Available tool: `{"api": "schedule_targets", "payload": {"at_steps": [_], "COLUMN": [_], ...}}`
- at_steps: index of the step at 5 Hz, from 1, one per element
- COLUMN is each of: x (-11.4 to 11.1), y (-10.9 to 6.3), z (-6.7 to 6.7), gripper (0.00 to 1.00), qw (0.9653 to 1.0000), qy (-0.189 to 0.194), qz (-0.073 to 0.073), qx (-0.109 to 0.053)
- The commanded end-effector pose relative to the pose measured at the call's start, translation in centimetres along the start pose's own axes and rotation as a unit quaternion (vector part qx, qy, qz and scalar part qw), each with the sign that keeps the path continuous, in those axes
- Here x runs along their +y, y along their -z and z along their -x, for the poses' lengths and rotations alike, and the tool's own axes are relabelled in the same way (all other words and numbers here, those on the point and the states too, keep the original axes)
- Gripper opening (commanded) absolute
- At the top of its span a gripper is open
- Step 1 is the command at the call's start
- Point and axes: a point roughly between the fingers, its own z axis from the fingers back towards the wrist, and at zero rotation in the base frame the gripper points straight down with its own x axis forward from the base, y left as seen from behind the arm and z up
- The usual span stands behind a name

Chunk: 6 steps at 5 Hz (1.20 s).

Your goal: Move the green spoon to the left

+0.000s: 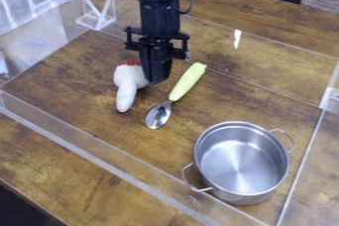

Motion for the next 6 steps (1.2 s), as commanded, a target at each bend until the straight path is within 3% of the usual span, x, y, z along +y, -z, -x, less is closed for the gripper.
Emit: {"api": "schedule_targets", "payload": {"at_steps": [1, 4, 5, 6], "x": [0.6, 0.8, 0.9, 1.0], "y": [-2.7, 0.4, 0.5, 0.4], "z": [-0.5, -1.4, -1.4, -1.3], "gripper": [1.00, 1.00, 0.00, 0.00], "qw": [0.9988, 0.9996, 0.9996, 0.9996], "qy": [-0.004, -0.008, -0.009, -0.009], "qz": [-0.010, -0.011, -0.012, -0.013], "qx": [-0.047, -0.026, -0.025, -0.025]}}
